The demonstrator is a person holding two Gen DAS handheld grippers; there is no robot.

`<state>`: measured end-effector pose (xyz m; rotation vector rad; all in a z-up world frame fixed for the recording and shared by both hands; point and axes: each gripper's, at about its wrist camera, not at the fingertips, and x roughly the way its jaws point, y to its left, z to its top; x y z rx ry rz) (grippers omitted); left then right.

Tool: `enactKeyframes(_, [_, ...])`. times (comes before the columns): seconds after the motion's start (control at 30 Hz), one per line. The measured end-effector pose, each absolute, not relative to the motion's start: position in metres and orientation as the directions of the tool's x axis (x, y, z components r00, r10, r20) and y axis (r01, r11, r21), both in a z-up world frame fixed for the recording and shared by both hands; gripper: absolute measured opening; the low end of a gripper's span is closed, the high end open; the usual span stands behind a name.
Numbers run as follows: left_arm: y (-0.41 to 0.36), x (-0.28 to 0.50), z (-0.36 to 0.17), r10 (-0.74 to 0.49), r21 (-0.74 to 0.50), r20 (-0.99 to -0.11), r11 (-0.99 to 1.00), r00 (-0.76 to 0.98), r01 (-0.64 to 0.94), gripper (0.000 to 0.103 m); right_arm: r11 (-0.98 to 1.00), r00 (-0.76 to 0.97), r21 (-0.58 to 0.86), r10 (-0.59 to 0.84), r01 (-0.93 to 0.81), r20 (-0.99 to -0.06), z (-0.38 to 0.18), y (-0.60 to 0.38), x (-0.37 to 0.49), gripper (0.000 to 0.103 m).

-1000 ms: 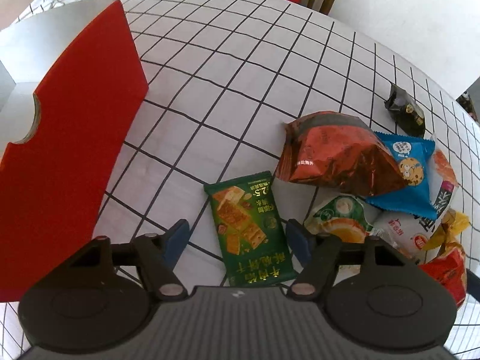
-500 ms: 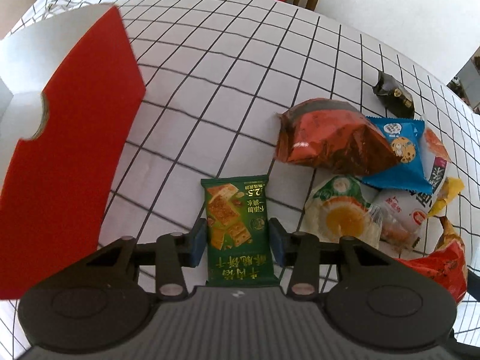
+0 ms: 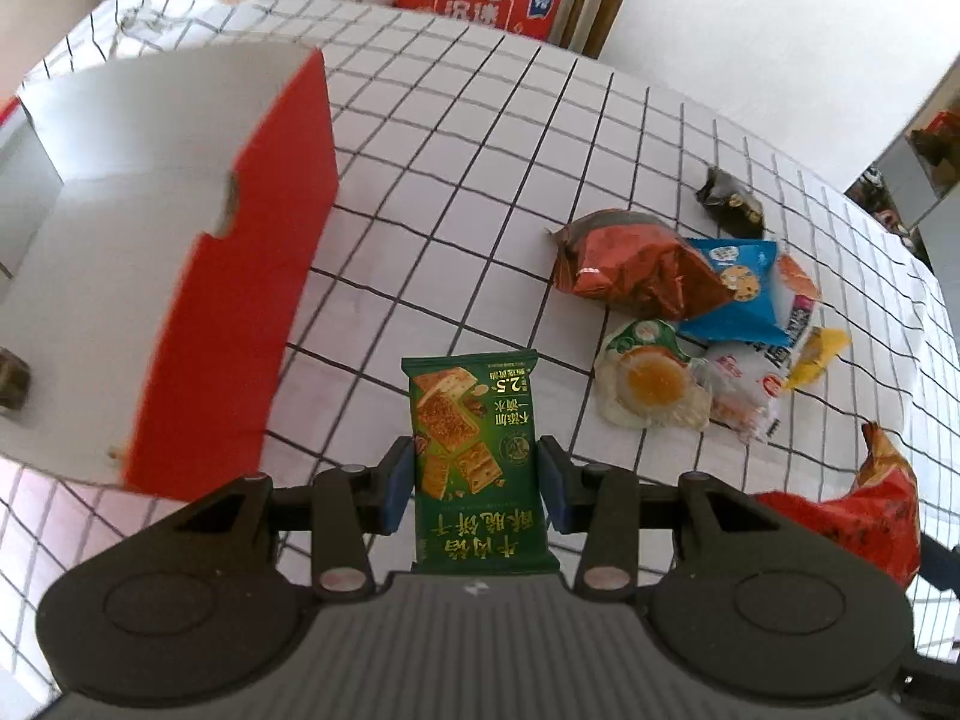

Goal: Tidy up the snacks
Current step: 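Carry the green packet into the box with the left gripper while the right carries the red bag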

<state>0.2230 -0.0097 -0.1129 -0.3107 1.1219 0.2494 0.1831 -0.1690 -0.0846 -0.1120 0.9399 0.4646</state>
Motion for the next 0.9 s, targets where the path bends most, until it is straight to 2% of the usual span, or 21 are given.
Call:
enactKeyframes(0.47, [0.009, 0.17, -0.05, 0.038, -0.118, -0.872, 0.951, 0.488, -0.285, 0.042, 0.883, 0.529, 0.17, 0.406, -0.438, -0.745, -0.033, -0.138, 0.153, 0.062])
enactKeyframes(0.9, [0.059, 0.145, -0.01, 0.063, -0.118, -0.849, 0.945, 0.525, -0.305, 0.042, 0.84, 0.512, 0.211, 0.483, -0.5, -0.71, -0.003, -0.072, 0.154, 0.062])
